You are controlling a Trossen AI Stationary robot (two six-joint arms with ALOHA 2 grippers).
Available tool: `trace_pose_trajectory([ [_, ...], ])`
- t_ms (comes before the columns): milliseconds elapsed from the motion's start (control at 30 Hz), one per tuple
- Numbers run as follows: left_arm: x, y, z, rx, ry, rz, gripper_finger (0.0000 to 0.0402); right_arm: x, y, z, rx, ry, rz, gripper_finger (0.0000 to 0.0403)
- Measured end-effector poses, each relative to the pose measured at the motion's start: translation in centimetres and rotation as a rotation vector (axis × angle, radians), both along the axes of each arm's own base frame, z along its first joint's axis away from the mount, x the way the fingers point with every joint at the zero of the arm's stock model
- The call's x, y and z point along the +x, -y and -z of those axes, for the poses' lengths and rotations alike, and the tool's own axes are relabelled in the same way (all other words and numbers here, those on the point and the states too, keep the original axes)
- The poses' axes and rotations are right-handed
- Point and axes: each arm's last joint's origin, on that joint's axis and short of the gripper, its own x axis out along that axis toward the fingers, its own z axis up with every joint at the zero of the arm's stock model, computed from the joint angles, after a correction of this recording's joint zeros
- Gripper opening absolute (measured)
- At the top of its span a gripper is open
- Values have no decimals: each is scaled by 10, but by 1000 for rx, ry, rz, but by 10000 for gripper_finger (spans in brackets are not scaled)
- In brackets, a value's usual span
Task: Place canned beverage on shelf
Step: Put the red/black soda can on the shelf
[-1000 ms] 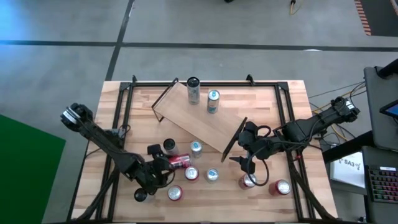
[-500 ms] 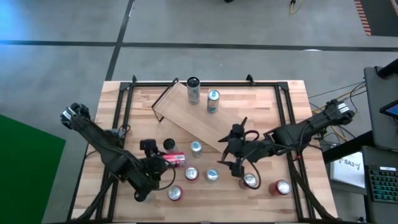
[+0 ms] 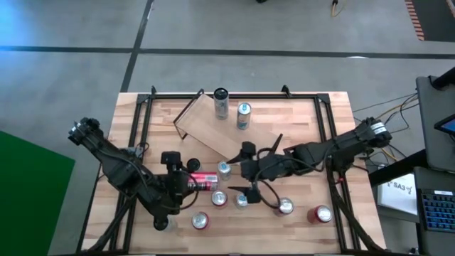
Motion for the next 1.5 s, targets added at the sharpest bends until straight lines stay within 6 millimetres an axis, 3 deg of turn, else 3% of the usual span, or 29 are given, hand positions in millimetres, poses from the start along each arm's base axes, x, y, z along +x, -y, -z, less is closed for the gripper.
trace_pose_trajectory([
  [300, 10, -12, 2, 6, -7, -48, 282, 28, -2, -11, -53, 14, -59, 373],
  [867, 23, -28, 1, -47, 30, -154, 283, 74, 12, -5, -154, -266, -13, 373],
  [1233, 24, -29, 1, -53, 33, -161, 283, 96, 18, 5, -224, -328, -36, 372],
  [1333, 24, -29, 1, -50, 32, -157, 283, 97, 17, 4, -237, -328, -45, 355],
  [1500, 24, -29, 0, -42, 33, -149, 289, 97, 18, 4, -239, -327, -44, 285],
])
